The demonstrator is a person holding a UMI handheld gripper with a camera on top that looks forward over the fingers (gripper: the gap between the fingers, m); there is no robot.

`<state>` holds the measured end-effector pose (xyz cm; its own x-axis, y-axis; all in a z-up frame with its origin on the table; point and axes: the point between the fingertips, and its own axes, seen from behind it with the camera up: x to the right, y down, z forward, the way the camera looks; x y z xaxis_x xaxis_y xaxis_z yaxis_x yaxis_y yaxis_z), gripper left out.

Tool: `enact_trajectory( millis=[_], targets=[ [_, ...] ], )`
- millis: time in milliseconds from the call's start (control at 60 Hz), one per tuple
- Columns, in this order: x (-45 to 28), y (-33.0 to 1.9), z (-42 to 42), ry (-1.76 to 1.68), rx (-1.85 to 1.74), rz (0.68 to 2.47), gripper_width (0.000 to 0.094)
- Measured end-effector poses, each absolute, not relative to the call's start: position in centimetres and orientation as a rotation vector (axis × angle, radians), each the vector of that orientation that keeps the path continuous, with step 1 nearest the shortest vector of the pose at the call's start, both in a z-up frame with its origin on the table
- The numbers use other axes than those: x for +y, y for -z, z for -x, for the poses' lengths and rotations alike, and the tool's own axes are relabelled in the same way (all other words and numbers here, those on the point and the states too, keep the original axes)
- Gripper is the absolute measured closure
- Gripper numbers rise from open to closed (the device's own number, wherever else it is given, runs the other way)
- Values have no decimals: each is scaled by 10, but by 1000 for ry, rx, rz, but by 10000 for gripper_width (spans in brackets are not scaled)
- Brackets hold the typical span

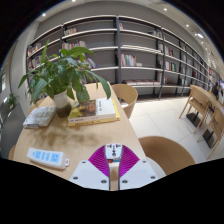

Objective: Unplug charger

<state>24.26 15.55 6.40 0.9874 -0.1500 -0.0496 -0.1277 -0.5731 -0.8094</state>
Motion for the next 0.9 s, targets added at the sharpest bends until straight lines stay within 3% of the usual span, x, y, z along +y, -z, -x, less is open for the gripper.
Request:
enact_trajectory(
  millis=[33,233,383,417,433,467,483,533,783,900],
  targets=[
    [154,-47,-241,24,182,2195,840],
    [148,-20,-233,-48,150,2205,806],
    [153,-20,-228,-81,167,2196,674],
    [150,-15,-228,-80,177,2221,571],
    [149,-14,-230,-69,181,2233,433],
    [148,-14,-234,-41,182,2234,261],
    [149,-18,-236,-25,180,2226,189],
    [153,-35,-240,18,152,2191,148],
    [120,-179,-198,-24,124,1998,160],
    [68,-212,-158,-55,122,1976,156]
  ],
)
